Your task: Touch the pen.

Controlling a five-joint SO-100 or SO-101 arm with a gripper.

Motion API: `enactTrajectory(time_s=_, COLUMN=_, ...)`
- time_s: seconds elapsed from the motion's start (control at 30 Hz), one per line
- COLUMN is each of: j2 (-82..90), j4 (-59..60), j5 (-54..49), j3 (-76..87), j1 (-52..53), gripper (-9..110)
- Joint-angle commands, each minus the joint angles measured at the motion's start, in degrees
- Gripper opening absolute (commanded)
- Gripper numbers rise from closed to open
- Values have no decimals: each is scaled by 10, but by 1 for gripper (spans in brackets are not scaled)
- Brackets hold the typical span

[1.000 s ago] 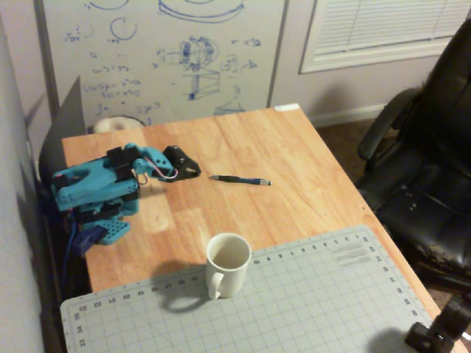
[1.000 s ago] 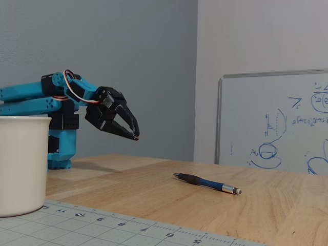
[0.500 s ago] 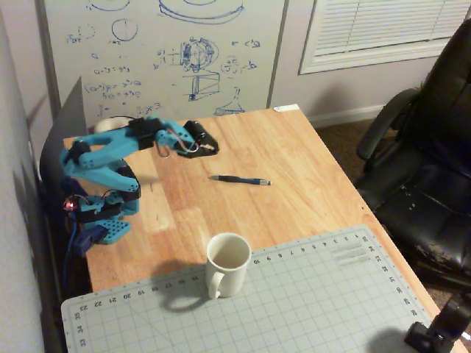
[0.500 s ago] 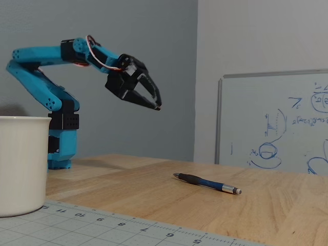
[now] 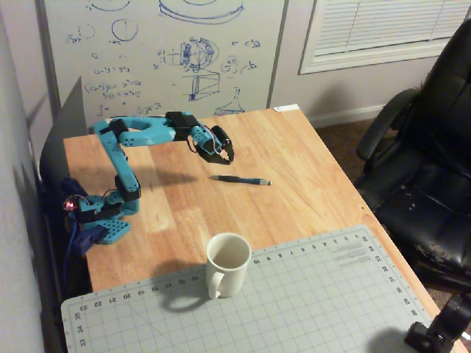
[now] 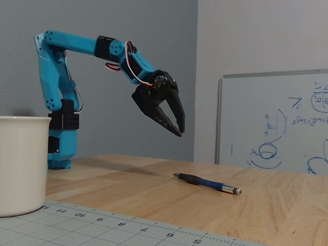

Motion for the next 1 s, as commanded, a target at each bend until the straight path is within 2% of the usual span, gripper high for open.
enactTrajectory(time_s=0.0, j2=-18, j4=-18, j5=-5, j3=-73, j1=-5, gripper=1)
enactTrajectory(time_s=0.47, j2=-154, j4=-18, j5=-5, j3=-148, j1=-5, gripper=1)
enactTrajectory(time_s=0.97, j2=-196, j4=-18, j5=-5, j3=-149, j1=-28, gripper=1)
